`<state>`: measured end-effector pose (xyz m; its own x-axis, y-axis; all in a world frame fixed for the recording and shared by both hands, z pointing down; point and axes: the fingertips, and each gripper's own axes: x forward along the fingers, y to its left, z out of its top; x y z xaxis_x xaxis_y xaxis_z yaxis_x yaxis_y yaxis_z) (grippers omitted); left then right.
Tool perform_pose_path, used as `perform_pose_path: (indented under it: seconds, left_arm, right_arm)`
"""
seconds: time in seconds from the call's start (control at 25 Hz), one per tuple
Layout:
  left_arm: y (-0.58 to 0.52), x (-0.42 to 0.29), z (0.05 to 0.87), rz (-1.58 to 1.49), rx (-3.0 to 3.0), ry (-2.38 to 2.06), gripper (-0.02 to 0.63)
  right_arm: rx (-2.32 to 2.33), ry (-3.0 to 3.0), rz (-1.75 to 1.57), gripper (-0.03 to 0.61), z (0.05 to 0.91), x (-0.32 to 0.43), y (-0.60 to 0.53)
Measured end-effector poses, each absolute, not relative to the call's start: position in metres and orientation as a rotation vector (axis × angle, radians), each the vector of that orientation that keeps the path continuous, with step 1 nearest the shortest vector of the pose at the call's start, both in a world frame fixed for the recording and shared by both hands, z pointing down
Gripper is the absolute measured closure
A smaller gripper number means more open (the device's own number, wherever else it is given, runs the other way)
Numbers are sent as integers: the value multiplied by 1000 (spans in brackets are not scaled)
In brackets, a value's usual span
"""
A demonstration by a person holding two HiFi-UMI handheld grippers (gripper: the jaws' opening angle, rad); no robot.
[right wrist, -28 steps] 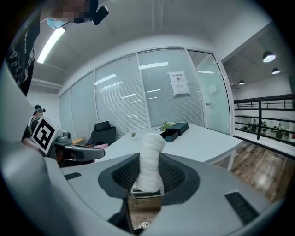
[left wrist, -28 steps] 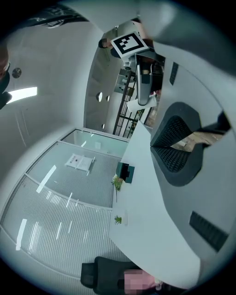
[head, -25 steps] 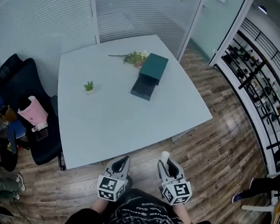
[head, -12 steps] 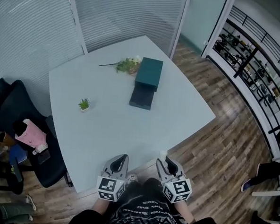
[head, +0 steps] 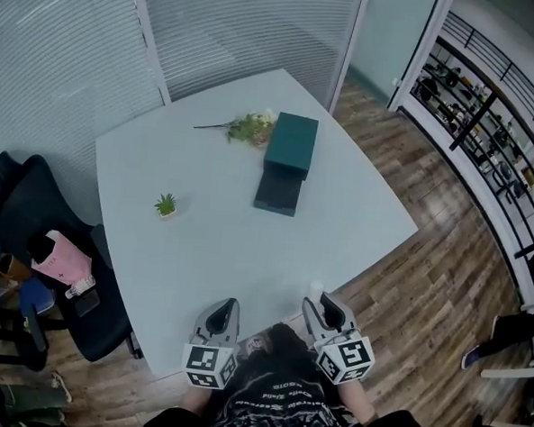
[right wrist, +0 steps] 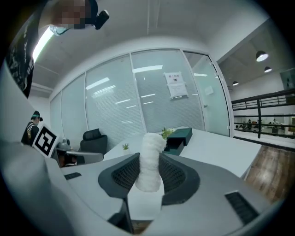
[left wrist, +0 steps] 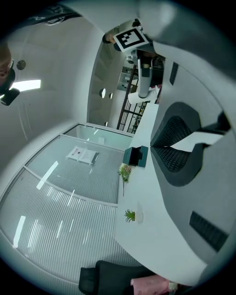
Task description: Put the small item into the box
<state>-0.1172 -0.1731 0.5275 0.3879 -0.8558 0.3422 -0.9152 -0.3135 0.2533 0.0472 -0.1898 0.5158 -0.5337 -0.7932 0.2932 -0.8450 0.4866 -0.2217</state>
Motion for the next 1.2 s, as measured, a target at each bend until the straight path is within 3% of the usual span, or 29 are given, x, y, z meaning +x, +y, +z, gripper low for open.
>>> perform_pose_path:
  seconds: [0.2, 0.68, 1.2]
  left_arm:
    - [-183, -124, 526, 190, 2209, -1577, 595]
    - [-190, -147, 524, 169, 2062, -1749, 595]
    - [-174, -166, 527, 196, 1854, -1952, 595]
  right_arm:
    - [1390, -2567, 369, 437, 484, 53, -250]
    - [1132, -2558, 413, 437, 471, 30, -398]
    - [957, -2367, 527, 437, 548, -1, -523]
